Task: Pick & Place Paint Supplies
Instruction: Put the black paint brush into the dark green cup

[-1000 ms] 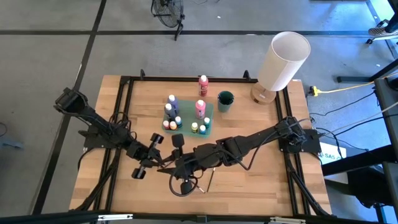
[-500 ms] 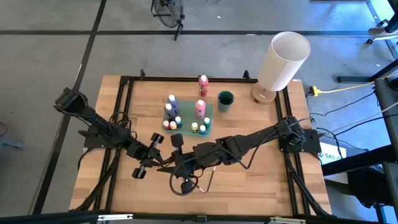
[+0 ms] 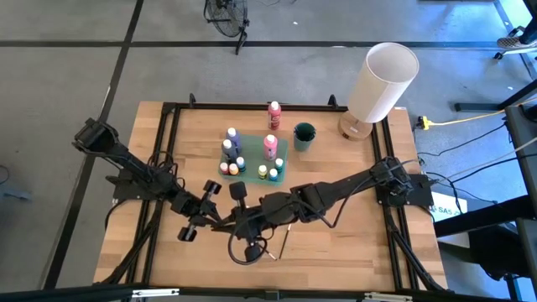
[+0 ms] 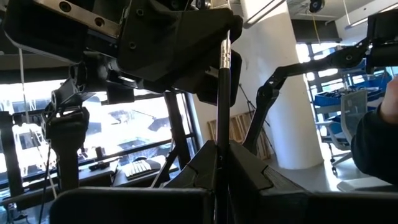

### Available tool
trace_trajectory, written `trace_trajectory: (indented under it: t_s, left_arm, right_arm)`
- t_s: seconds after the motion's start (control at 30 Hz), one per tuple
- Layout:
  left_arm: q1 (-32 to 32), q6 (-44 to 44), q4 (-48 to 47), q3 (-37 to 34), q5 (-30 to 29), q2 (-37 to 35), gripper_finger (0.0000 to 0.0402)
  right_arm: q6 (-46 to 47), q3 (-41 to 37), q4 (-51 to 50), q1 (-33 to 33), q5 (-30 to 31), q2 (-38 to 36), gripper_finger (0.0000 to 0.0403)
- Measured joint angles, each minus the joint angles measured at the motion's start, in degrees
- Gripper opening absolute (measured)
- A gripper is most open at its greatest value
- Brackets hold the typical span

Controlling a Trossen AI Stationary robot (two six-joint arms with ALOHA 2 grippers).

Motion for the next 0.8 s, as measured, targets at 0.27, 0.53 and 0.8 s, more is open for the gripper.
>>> trace_trajectory:
  t_s: [0.27,0.53,0.8]
  left_arm:
    - [0.0,0.4,-0.6,0.0,-0.7,0.0,0.0046]
    - [0.0,-1.8,-0.6,0.0,-1.5,0.0,0.0096]
    - [2.8,-8.4,-1.6,0.0,-3.8,0.0,0.0165]
  right_arm:
    - [0.8,0.0,-0.9,0.2,1.6,0.1,0.0007]
    - [4.9,0.0,-3.6,0.7,4.5,0.2,0.0007]
    - [14.4,0.0,-16.4,4.6,12.2,-2.5,0.0006]
